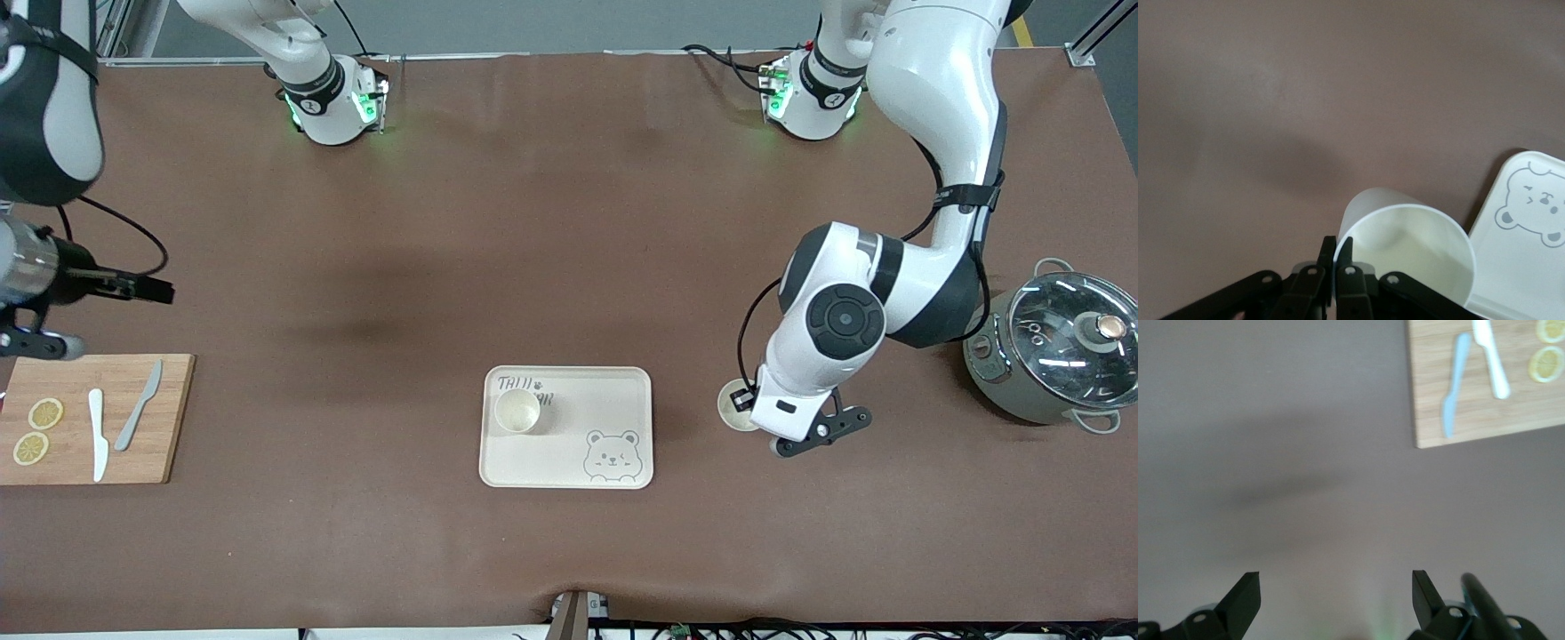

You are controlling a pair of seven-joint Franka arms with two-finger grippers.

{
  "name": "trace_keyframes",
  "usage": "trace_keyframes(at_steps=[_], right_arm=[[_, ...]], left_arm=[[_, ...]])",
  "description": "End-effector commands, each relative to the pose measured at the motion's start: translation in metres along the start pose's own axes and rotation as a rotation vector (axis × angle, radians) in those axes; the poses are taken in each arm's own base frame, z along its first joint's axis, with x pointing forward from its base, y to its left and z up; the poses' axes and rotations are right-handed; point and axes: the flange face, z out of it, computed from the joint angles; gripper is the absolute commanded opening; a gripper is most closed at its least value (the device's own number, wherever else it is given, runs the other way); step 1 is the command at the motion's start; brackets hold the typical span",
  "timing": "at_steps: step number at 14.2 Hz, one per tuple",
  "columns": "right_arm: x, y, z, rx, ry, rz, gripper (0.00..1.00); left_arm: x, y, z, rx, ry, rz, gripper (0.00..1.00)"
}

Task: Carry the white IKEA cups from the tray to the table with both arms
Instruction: 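Lower the cup beside the pot while the right gripper reaches the tray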

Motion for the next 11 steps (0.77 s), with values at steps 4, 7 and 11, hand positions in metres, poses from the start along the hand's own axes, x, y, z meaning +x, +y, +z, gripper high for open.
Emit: trace_keyframes(at_steps=[4, 7, 11], right_arm=[[0.013, -0.159, 0.048, 0.157, 0.034, 0.212, 1.0], [0.006, -0.262, 0.095, 0.154, 0.079, 0.333, 1.0], [0.011, -0.323, 0.144, 0.208, 0.147, 0.415, 1.0]], left_arm=[[0.015, -0.051, 0.004, -0.003, -0.059, -0.07, 0.0], [0.028, -0.085, 0.015, 0.003, -0.085, -0.028, 0.0], [0.035, -0.107, 0.027, 0.001, -0.112, -0.006, 0.0]])
